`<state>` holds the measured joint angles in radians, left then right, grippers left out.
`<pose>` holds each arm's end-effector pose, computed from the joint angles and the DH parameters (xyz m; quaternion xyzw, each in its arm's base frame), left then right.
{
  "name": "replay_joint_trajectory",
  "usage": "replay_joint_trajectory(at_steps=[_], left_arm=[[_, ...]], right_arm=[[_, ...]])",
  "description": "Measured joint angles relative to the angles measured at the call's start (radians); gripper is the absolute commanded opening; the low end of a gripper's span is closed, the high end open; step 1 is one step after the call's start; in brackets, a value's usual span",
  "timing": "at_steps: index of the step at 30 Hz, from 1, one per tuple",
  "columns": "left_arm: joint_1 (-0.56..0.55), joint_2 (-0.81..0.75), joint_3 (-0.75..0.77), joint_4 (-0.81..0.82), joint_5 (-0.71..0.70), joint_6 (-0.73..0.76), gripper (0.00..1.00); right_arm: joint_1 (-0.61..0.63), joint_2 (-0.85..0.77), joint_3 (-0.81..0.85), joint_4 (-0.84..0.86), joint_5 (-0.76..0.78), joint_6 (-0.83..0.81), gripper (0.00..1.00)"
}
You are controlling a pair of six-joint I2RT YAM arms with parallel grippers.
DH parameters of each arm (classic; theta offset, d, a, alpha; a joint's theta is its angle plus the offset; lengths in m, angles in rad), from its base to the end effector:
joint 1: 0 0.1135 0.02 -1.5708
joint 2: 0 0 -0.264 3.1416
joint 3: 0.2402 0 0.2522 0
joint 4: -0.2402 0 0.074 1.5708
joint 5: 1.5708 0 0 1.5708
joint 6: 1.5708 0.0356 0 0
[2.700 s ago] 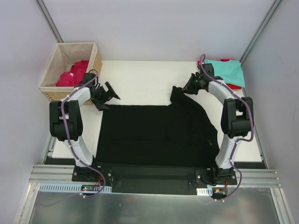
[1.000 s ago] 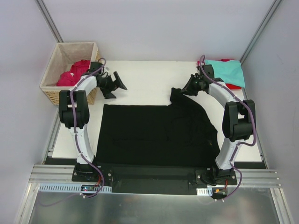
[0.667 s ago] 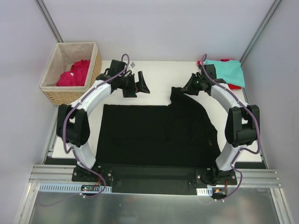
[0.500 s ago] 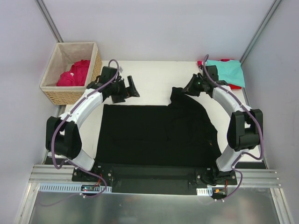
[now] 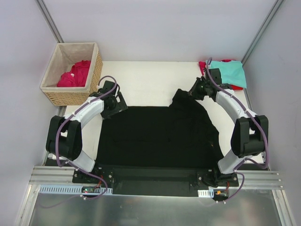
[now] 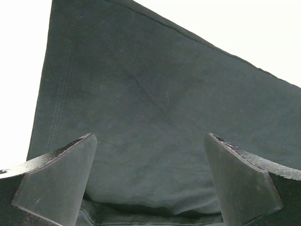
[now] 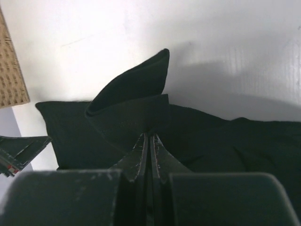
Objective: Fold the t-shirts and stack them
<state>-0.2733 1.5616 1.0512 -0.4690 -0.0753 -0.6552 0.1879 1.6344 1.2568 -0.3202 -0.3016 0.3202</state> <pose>0.3105 -0.0842 0.2193 -0.1922 0.9365 -0.0982 0.2765 0.3609 0.0794 0.2730 -0.0041 0.8982 0.2368 0.3703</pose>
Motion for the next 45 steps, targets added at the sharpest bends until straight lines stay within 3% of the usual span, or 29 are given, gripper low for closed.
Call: replay_joint_trajectory(at_steps=[1,3,4,10,15,21,24,31,45], left_arm=[[0.0,0.0,0.0,0.001,-0.006,-0.002,0.99],[0.0,-0.003,-0.002,0.001,-0.009,-0.003,0.99],[0.0,-0.009,-0.005,0.001,-0.01,-0.003,0.99],[0.0,-0.096,-0.047,0.004,-0.012,0.003,0.99],[0.0,-0.18,-0.072,0.006,-0.005,0.016,0.99],[0.0,-0.282,-0.126,0.007,0.015,0.02,0.99],[0.0,-0.329,-0.155,0.006,0.019,0.024,0.99],[-0.001,-0.353,-0.201,0.007,0.024,0.027,0.99],[-0.001,-0.369,-0.217,0.005,0.042,0.026,0.99]], right_arm=[[0.0,0.006,0.003,-0.012,0.009,-0.004,0.24],[0.002,0.033,0.021,-0.035,0.028,-0.013,0.55],[0.003,0.055,0.035,-0.041,0.042,-0.019,0.8],[0.026,0.174,0.101,-0.044,0.116,-0.053,0.98],[0.078,0.078,0.056,-0.066,0.186,-0.066,0.99],[0.292,-0.288,-0.155,-0.132,0.319,-0.072,0.97],[0.306,-0.409,-0.278,-0.163,0.364,-0.071,0.96],[0.288,-0.366,-0.5,-0.163,0.38,-0.057,0.97],[0.272,-0.247,-0.545,-0.034,0.337,-0.027,0.97]])
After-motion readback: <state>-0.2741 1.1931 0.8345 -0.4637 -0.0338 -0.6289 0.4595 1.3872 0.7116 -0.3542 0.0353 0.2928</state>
